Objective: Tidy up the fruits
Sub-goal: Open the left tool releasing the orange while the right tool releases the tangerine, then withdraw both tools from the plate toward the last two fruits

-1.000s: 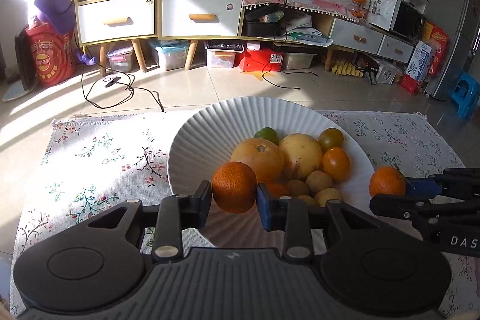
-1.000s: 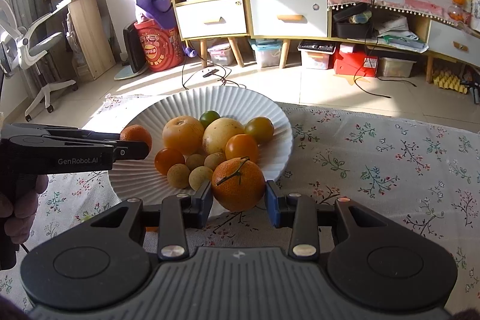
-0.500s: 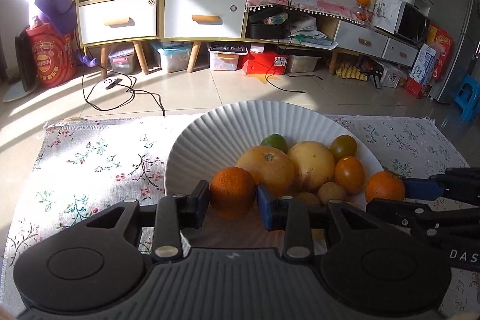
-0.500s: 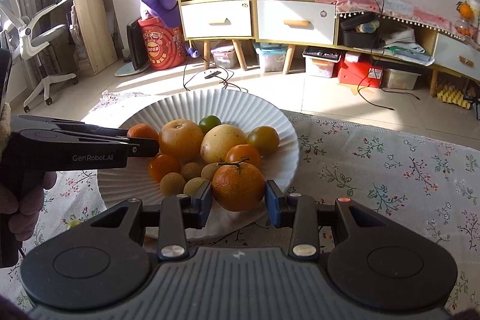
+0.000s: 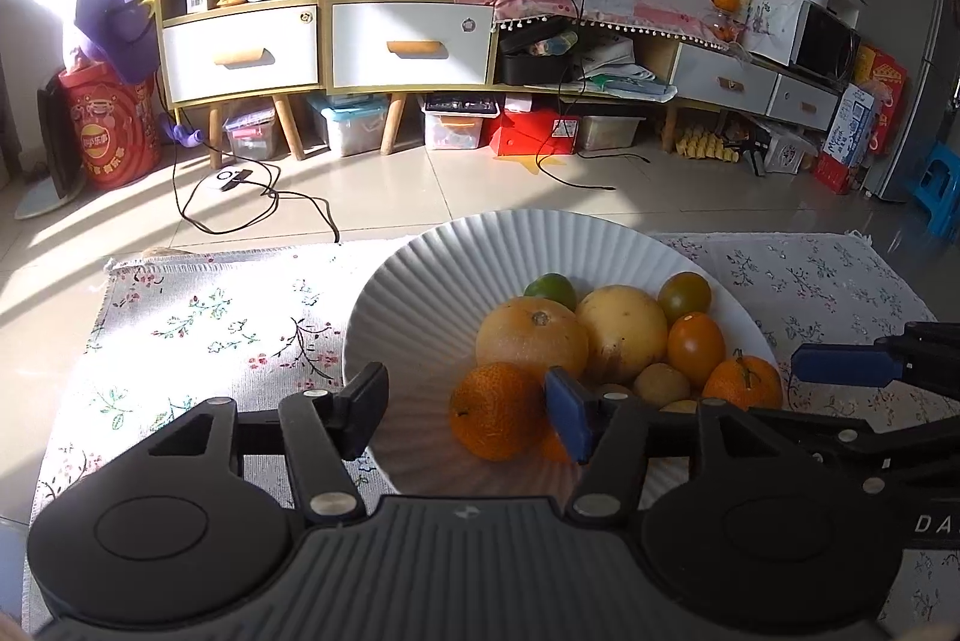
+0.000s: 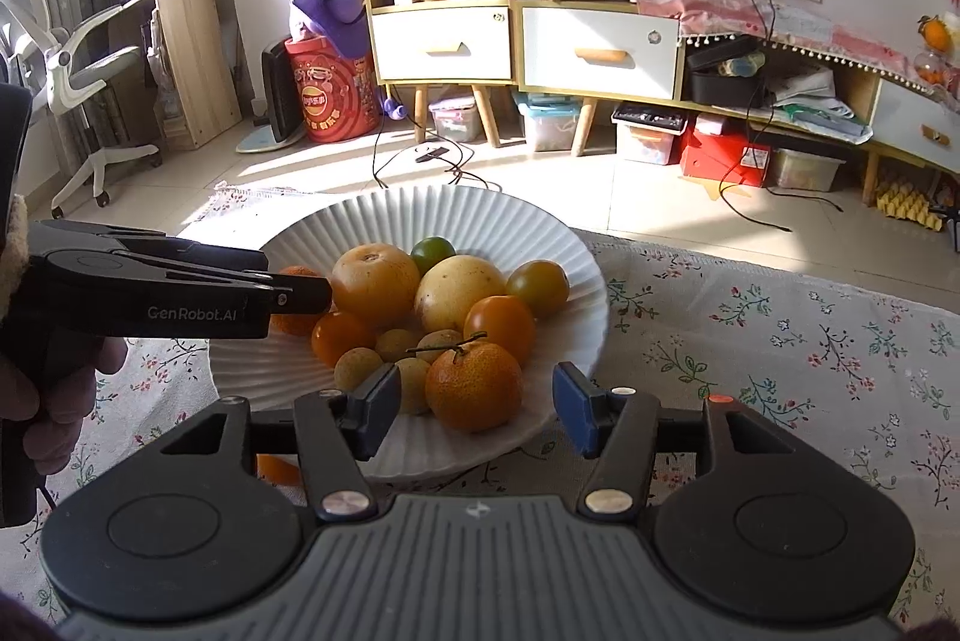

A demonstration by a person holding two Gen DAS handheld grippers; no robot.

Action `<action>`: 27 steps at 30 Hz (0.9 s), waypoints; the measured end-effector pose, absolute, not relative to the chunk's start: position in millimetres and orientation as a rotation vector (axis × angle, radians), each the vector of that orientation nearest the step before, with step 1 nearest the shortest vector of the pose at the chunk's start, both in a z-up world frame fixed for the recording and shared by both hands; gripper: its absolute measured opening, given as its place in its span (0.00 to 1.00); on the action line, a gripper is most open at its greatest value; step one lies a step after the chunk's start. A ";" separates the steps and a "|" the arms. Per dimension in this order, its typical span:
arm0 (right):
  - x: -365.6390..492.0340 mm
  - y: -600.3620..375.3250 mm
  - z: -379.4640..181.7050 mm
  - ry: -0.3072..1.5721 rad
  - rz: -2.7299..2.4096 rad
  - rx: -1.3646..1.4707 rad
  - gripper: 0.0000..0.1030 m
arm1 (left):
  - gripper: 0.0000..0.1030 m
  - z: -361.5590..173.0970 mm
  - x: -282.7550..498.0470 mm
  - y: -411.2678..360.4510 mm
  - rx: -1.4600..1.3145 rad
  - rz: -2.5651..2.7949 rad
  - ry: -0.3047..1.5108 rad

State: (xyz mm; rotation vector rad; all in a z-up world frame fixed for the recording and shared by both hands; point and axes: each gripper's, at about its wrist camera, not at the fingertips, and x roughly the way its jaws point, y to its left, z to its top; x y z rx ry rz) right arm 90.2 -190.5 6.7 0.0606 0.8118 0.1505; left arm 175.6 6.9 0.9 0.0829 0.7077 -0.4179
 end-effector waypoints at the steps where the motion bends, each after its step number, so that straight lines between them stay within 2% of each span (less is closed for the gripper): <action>1: 89.9 -191.1 7.8 0.811 0.150 0.062 0.54 | 0.49 1.3 173.4 7.4 0.087 -0.413 0.705; 6: 84.6 -192.0 12.9 0.805 0.129 0.076 0.65 | 0.58 5.0 167.1 15.3 0.073 -0.401 0.702; 8: 81.9 -192.7 14.1 0.807 0.125 0.078 0.66 | 0.64 7.0 163.6 18.6 0.066 -0.396 0.700; 22: 65.2 -192.6 24.0 0.815 0.086 0.093 0.78 | 0.82 16.9 135.9 34.7 0.084 -0.367 0.702; 27: 57.0 -191.2 28.9 0.812 0.089 0.099 0.86 | 0.89 20.0 123.1 38.6 0.100 -0.340 0.716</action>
